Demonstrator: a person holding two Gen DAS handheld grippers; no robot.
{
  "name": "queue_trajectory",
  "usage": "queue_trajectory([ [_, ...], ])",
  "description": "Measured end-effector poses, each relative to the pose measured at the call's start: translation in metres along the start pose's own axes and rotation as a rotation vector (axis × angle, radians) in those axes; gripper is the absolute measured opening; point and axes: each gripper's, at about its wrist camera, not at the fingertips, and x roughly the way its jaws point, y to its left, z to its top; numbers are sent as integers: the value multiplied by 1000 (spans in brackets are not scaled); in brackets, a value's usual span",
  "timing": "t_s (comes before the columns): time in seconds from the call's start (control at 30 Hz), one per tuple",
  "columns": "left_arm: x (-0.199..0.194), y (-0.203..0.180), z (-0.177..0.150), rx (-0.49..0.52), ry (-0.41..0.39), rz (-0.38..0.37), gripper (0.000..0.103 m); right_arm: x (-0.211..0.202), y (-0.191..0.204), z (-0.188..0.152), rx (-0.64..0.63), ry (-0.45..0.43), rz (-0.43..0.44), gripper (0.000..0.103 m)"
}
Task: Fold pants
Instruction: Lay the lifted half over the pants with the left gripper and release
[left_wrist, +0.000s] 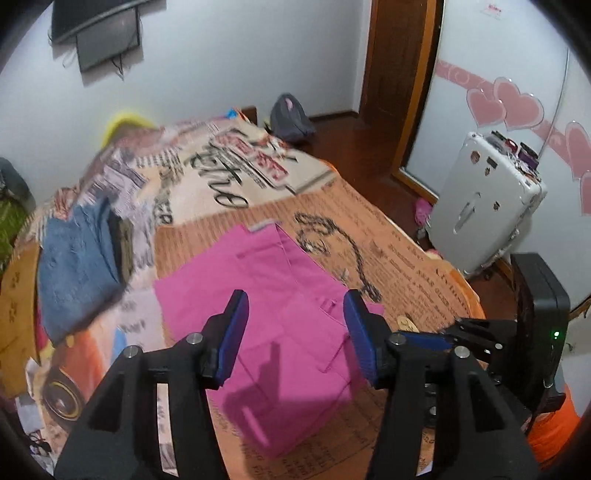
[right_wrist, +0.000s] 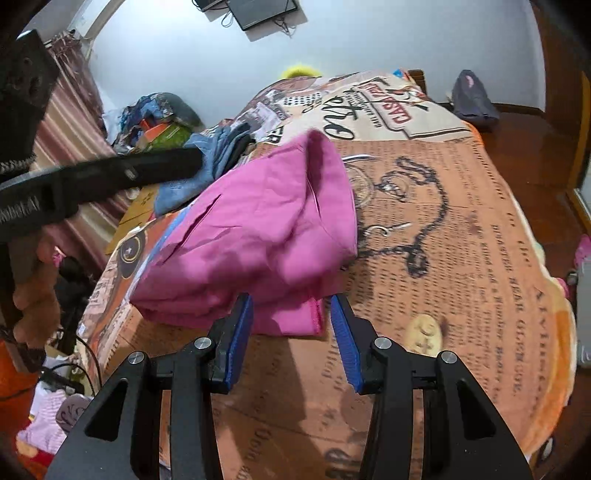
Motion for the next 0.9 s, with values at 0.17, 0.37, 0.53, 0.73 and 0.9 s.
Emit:
queue_trajectory([
  [0.17, 6, 42, 3, -24, 7, 75, 53, -7, 0, -2, 17, -8, 3, 41],
  [0.37, 45, 106, 1, -79, 86, 130, 53, -2, 10, 2, -2, -9, -2, 42],
  [0.53, 86, 134, 5, -122, 151, 79, 53, 18, 10, 4, -2, 38, -40, 42],
  [0.73, 139, 137, 10, -32, 208, 117, 54, 34, 2, 7, -6, 91, -68, 42],
  [0.9, 152, 158, -16, -20, 242, 80, 54, 41, -2, 17, -47, 98, -105, 42],
])
